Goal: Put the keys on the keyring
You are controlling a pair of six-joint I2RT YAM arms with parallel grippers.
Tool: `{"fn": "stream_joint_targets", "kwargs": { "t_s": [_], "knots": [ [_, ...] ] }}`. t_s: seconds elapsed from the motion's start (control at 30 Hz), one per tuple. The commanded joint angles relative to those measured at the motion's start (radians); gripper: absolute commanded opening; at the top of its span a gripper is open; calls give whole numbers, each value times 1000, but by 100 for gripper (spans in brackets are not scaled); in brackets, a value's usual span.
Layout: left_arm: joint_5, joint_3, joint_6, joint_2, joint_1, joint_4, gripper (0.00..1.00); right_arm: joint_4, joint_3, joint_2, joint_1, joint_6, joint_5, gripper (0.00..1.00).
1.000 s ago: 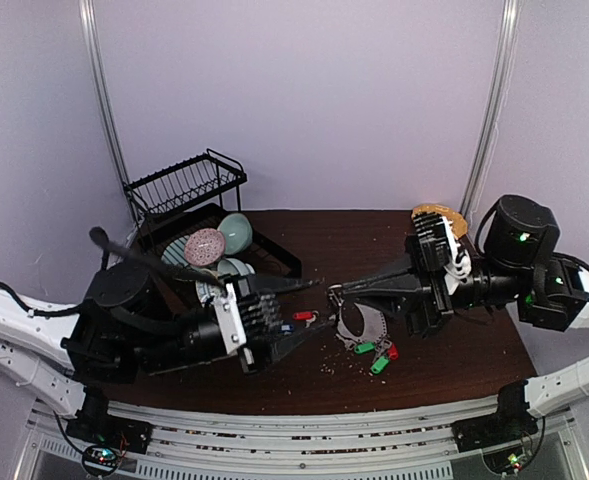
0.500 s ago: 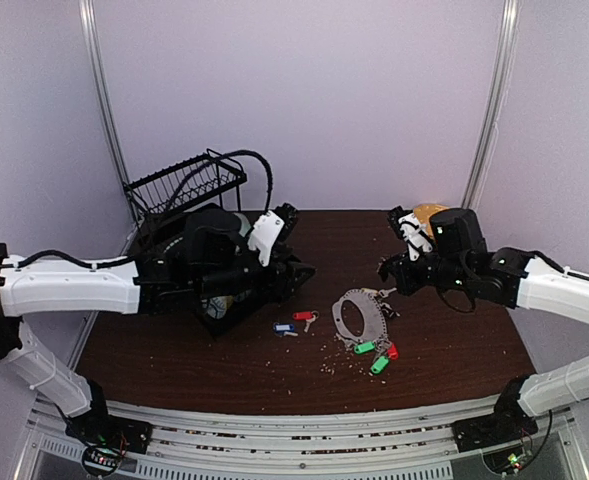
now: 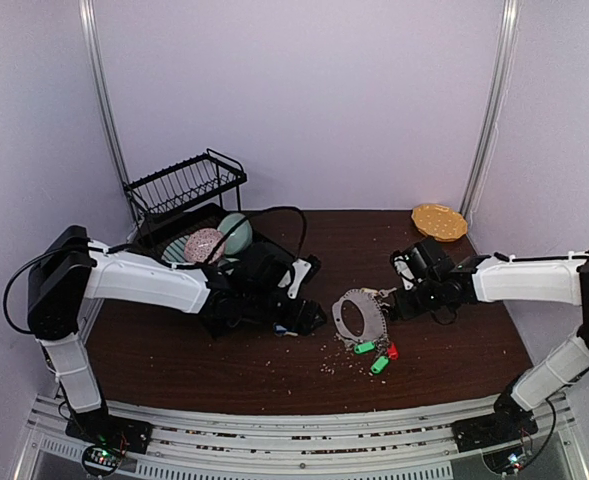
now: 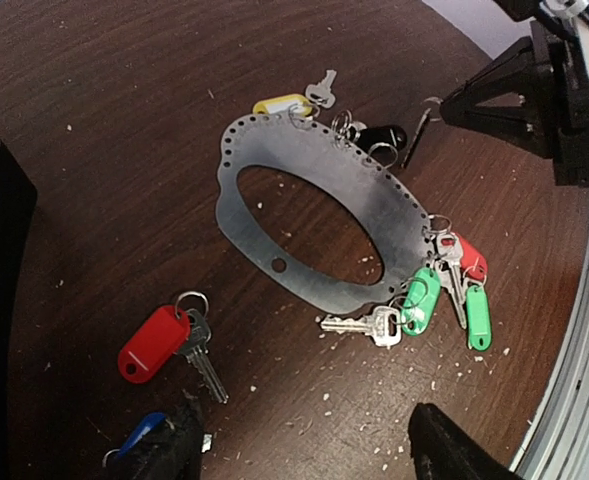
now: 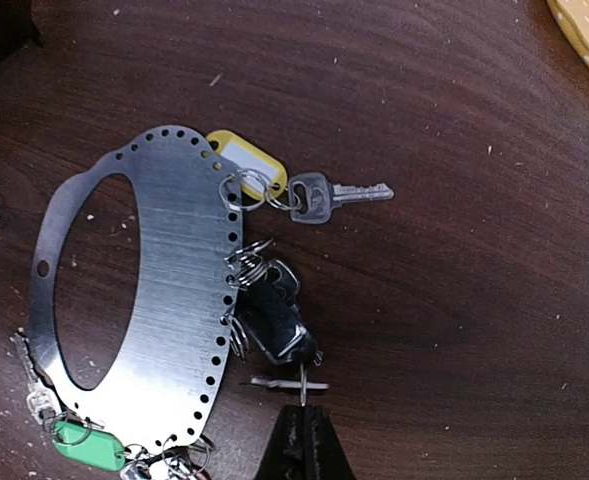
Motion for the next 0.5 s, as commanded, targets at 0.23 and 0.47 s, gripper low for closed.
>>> {"fn": "stream_joint_targets", "kwargs": {
  "t_s": [0.23, 0.47],
  "knots": [
    [49, 103, 34, 85, 57, 0, 72, 10, 115, 240, -59, -48, -211, 0],
    [106, 116, 65, 96, 112, -43, 71, 25, 158, 331, -36, 11, -352, 0]
  ]
}}
